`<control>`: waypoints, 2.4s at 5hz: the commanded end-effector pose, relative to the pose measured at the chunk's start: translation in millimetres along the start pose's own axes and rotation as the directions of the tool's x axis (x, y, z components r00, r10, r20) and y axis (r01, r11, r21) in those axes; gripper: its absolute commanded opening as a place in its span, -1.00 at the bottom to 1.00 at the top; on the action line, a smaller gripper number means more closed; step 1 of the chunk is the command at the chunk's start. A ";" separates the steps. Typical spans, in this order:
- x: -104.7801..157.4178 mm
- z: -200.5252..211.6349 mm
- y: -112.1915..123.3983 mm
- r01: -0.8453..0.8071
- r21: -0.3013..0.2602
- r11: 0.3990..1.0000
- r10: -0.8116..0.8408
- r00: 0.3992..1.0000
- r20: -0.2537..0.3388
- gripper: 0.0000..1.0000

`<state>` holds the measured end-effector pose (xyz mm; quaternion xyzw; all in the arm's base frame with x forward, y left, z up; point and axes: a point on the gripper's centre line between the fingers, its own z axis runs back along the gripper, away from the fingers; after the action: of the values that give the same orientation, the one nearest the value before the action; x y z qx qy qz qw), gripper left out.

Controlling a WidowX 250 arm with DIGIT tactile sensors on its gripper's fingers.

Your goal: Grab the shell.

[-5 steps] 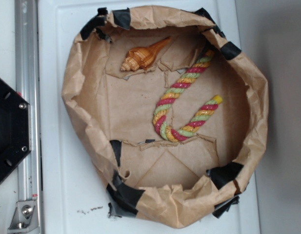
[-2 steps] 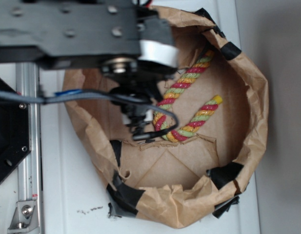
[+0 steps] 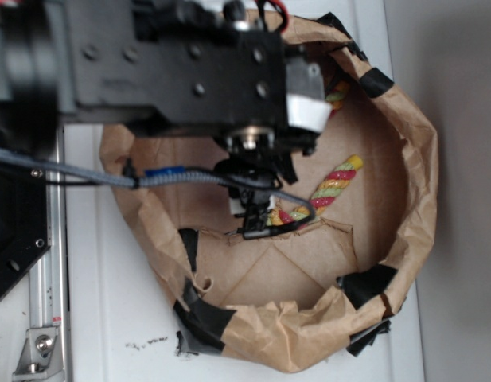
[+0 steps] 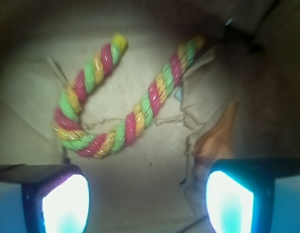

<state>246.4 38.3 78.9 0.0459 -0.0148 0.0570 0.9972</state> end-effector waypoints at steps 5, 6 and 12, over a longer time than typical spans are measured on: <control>-27.6 -48.5 73.7 -0.013 0.051 0.999 0.014 1.000 -0.010 0.40; -28.5 -45.4 67.9 -0.002 0.038 0.999 0.002 1.000 0.010 -1.00; 5.1 -19.3 45.7 0.004 -0.077 0.997 0.007 0.990 0.140 1.00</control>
<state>237.7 76.8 50.5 0.0034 -0.0574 0.0492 0.9971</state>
